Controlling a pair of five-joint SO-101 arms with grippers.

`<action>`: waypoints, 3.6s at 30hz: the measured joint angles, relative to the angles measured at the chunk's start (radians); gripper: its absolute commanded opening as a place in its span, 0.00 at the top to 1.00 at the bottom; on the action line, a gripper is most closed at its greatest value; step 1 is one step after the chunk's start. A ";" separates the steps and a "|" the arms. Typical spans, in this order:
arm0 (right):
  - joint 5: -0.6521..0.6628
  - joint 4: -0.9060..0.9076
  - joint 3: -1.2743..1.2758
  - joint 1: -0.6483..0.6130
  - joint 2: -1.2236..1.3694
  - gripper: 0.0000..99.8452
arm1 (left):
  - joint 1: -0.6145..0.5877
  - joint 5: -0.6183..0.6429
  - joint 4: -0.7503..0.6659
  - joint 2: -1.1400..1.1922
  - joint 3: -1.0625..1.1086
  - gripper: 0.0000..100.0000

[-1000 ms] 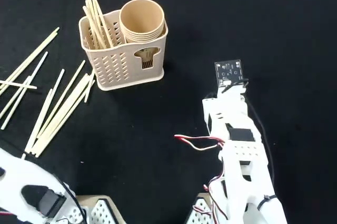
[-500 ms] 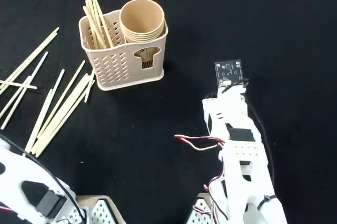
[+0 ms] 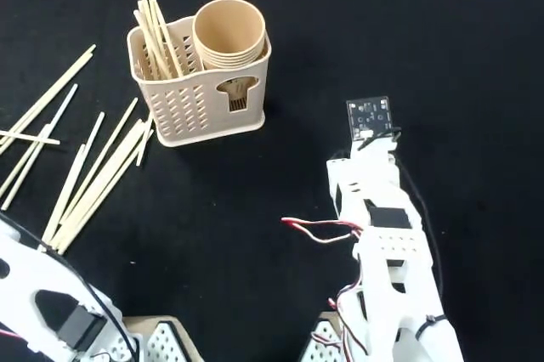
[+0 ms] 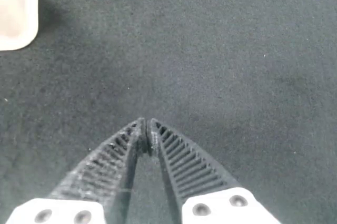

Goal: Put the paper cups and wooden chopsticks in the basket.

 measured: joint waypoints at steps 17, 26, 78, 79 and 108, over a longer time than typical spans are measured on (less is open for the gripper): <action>0.000 0.000 0.000 0.000 0.000 0.99 | 0.092 0.135 0.040 -0.562 0.413 0.97; 0.000 0.000 0.000 0.000 0.000 0.99 | 0.219 0.135 0.040 -0.743 0.709 0.97; 0.000 0.000 0.000 0.000 0.000 0.99 | 0.977 0.141 -1.679 -2.832 2.809 0.97; 0.000 0.000 0.000 0.000 0.000 0.99 | 0.987 0.157 -1.692 -2.839 2.809 0.97; 0.029 0.000 0.000 0.000 0.000 0.99 | 1.017 0.408 -1.850 -2.174 2.611 0.97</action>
